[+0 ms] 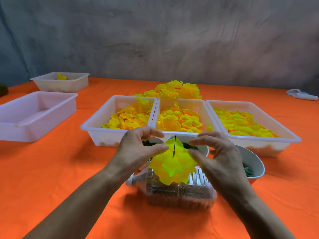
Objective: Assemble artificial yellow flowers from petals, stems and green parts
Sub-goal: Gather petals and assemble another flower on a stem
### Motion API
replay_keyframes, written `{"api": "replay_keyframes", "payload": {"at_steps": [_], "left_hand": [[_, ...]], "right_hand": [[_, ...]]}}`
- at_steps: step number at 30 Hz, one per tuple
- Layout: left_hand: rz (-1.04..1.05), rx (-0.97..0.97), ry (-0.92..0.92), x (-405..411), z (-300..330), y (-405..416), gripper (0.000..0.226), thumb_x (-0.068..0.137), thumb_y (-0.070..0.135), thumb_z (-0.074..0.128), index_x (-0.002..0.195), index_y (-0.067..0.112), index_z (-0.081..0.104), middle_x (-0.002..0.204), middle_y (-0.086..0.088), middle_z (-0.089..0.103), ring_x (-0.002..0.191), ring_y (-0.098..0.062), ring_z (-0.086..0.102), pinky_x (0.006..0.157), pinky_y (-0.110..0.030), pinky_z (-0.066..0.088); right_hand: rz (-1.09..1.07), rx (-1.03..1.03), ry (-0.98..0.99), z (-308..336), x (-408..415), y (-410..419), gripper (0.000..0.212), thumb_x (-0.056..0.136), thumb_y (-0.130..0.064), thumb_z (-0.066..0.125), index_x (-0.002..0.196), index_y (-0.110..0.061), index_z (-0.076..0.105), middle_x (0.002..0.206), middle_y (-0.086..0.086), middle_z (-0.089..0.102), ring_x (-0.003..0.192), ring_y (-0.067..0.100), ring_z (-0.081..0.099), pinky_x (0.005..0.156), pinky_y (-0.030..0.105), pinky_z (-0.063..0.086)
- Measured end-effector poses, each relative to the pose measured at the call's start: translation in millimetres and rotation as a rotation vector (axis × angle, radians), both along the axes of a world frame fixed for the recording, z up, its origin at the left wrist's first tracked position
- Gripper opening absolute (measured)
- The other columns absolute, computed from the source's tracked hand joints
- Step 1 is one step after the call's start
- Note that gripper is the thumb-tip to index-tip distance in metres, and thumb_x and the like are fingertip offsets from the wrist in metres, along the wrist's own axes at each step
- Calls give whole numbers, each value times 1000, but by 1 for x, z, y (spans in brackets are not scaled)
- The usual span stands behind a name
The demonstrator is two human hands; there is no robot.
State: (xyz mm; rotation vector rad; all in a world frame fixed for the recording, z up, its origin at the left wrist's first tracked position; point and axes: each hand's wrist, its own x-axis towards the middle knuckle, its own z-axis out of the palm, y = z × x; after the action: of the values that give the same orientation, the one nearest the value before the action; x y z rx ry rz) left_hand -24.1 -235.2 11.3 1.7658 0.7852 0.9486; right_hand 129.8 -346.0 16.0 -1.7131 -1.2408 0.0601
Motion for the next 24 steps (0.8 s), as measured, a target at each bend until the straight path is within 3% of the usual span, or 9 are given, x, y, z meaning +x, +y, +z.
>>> {"api": "replay_keyframes", "payload": {"at_steps": [3,5,11,17,20,22,24], "left_hand": [[-18,243,74,3,8,-5,17,67,23,83,78,32,73,107,14,64,101,5,58,83,-11,44],[-38,310,165,7,8,-8,15,67,26,83,74,35,72,109,15,62,109,0,54,93,-20,42],[-11,306,198,8,-7,-6,15,69,25,82,68,36,72,104,19,63,103,10,53,86,-7,37],[-40,321,93,10,-21,1,19,69,18,82,64,34,72,98,16,67,100,6,57,89,-11,39],[-46,290,17,12,-27,4,6,65,29,77,65,24,73,96,12,69,99,-2,61,91,-22,44],[-51,279,0,12,-28,4,7,63,31,74,65,24,73,96,12,70,99,-1,61,90,-20,44],[-63,291,20,11,-28,4,6,66,22,79,65,23,73,97,12,70,101,3,59,90,-15,41]], "right_hand": [[84,-75,-133,5,-7,5,12,78,-24,75,89,-30,75,110,-11,59,113,8,45,91,21,30],[134,-173,-108,5,-8,9,12,80,-29,73,91,-31,74,114,-15,57,118,6,42,88,17,27],[150,-197,-4,-9,-5,14,7,73,-32,78,79,-34,75,116,-12,62,116,6,51,98,31,41],[178,-57,155,-24,-4,20,16,65,-29,83,64,-39,71,105,-15,66,110,6,56,97,36,44],[239,25,274,-31,-5,24,8,65,-27,82,67,-28,74,96,-8,72,102,13,63,91,45,49],[247,44,307,-34,-7,23,8,68,-19,82,72,-19,76,96,-1,73,101,19,64,89,49,49],[232,54,271,-35,-8,20,8,70,-16,81,76,-19,76,99,-4,72,105,19,62,92,46,47]]}}
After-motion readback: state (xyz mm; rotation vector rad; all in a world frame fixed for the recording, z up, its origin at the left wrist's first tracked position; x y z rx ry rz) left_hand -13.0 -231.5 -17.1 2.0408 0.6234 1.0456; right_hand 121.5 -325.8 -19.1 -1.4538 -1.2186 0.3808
